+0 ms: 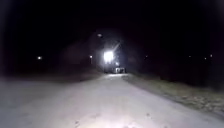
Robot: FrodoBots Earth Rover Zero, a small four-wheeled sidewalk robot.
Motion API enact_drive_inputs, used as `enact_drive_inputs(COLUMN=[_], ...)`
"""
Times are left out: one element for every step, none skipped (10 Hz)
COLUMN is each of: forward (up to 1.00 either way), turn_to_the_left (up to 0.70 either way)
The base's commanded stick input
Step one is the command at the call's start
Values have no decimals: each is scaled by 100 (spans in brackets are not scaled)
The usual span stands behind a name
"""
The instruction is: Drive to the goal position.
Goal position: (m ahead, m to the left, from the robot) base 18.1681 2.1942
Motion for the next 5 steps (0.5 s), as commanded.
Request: enact_drive_inputs(forward=[70, 70, 70, 70, 70], turn_to_the_left=[0, 0, 0, 0, 0])
